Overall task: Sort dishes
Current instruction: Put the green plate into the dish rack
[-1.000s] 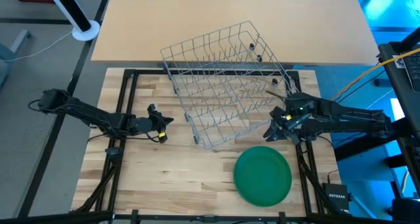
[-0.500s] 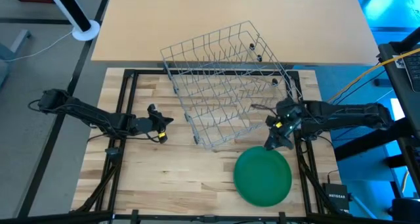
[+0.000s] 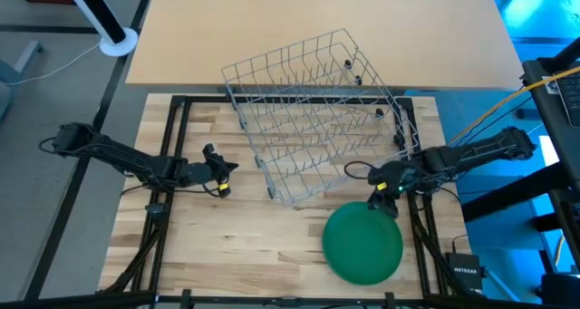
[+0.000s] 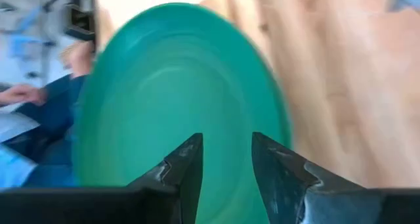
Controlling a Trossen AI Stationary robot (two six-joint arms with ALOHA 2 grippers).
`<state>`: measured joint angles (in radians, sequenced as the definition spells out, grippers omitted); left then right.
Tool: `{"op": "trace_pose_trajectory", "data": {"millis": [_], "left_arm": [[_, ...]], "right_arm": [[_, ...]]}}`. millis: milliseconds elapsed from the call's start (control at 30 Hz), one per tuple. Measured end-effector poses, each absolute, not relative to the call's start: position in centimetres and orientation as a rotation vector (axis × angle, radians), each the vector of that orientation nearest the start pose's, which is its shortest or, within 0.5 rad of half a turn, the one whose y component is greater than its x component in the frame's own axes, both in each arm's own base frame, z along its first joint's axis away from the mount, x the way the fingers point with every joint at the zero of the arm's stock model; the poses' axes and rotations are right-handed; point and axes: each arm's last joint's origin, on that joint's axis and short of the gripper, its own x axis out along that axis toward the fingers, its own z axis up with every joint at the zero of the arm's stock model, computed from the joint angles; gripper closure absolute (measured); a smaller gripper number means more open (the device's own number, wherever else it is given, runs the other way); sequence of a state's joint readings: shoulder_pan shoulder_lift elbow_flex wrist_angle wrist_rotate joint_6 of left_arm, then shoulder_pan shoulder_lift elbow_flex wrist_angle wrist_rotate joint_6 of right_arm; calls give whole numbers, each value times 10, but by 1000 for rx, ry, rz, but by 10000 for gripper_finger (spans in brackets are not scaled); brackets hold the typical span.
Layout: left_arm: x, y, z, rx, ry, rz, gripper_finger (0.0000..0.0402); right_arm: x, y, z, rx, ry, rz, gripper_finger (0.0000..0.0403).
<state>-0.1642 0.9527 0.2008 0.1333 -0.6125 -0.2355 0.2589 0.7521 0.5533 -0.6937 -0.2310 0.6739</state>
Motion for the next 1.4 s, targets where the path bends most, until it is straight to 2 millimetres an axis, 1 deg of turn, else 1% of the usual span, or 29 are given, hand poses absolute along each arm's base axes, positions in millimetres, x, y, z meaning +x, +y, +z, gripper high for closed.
{"op": "trace_pose_trajectory", "data": {"millis": [167,267,467,700,867,1000,1267,1400], "left_arm": [[162,-10,142,11,521,497,398],[162,-10,142,13,524,498,398],[162,-10,142,13,525,498,398],[161,-10,140,20,542,499,398],[161,-10,140,20,542,499,398],[161,-10,140,20,541,499,398],[161,-10,140,20,542,499,398],[161,-10,140,20,542,499,398]], "right_arm": [[128,41,213,655,1101,6,269],[128,40,209,644,1133,-47,269],[133,42,203,641,1196,-55,269],[142,45,191,632,1291,-84,269],[145,47,186,640,1335,-68,269],[146,47,188,644,1336,-62,269],[156,50,213,655,1260,-21,269],[156,50,212,645,1262,-38,269]]}}
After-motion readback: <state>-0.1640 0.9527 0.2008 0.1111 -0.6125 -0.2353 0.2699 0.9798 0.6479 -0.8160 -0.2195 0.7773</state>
